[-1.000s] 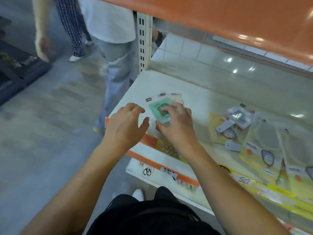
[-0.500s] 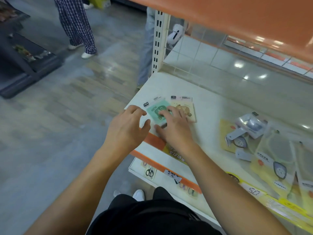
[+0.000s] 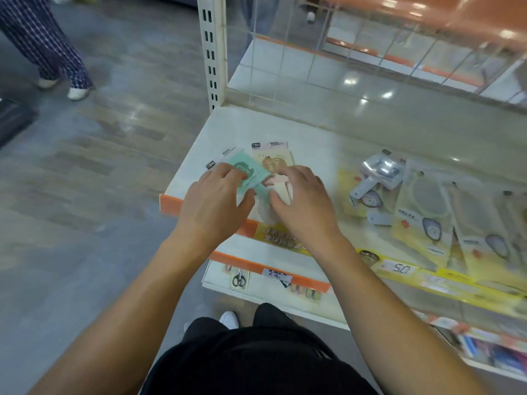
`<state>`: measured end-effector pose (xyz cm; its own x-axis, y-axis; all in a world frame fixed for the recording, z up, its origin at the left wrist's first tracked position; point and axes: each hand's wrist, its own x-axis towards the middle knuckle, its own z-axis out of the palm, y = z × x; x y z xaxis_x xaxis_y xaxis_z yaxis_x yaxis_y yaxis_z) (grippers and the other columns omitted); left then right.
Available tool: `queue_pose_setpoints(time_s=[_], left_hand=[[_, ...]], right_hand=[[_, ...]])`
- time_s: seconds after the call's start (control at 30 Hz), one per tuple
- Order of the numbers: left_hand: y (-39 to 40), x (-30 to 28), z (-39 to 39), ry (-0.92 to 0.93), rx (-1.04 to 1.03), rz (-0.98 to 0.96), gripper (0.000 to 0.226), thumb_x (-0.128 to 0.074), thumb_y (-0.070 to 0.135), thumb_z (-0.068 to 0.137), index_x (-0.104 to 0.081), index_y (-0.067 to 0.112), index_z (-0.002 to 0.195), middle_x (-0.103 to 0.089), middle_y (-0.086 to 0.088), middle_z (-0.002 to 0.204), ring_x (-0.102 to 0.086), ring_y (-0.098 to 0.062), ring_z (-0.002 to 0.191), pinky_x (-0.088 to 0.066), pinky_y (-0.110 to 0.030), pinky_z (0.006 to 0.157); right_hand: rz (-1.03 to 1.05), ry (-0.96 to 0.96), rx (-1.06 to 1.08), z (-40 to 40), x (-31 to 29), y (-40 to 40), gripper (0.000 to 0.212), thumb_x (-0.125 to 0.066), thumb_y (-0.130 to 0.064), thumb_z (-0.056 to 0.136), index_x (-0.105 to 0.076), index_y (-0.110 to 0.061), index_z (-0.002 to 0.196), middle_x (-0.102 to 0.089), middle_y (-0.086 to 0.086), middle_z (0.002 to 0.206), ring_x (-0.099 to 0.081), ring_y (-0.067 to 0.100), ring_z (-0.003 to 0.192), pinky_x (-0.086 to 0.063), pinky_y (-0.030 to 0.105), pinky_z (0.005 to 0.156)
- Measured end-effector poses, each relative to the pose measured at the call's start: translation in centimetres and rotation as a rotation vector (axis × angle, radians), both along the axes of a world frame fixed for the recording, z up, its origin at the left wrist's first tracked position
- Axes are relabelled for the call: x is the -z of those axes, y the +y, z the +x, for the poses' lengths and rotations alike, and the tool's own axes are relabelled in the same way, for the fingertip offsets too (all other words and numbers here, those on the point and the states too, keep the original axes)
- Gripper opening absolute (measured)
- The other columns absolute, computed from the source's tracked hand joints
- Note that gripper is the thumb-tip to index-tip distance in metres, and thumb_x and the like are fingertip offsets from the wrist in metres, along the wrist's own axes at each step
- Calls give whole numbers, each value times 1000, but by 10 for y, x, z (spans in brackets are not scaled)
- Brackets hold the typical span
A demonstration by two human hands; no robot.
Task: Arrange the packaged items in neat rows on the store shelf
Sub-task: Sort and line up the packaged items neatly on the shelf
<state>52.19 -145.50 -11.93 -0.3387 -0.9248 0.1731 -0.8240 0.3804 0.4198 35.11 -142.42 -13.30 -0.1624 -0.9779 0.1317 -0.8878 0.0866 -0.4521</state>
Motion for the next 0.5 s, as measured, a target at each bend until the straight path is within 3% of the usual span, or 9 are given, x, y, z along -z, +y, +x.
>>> queue_pose_setpoints(time_s=[0.13, 0.33, 0.5], left_hand=[[5, -4, -27, 59, 140, -23, 31, -58, 34, 89, -64, 16, 114, -62, -2, 116, -61, -27, 98, -51, -39, 72], [12, -7, -63, 79, 295, 4, 35, -57, 36, 90, -62, 16, 117, -60, -5, 123, -58, -29, 109, -48, -39, 84], [16, -5, -86, 95, 393, 19, 34, -56, 36, 90, -62, 17, 116, -61, -3, 119, -60, -30, 103, -50, -42, 83]], right_hand=[[-73, 15, 127, -19, -6, 22, 40, -60, -34, 89, -58, -20, 127, -54, -3, 129, -52, 21, 115, -43, 31, 92], [-46, 11, 317, -48, -8, 56, 40, -59, -36, 90, -58, -22, 128, -52, -2, 132, -49, 24, 120, -43, 35, 95], [-53, -2, 432, -62, -5, 80, 40, -60, -33, 88, -60, -21, 125, -55, 1, 130, -49, 28, 121, -38, 35, 99]])
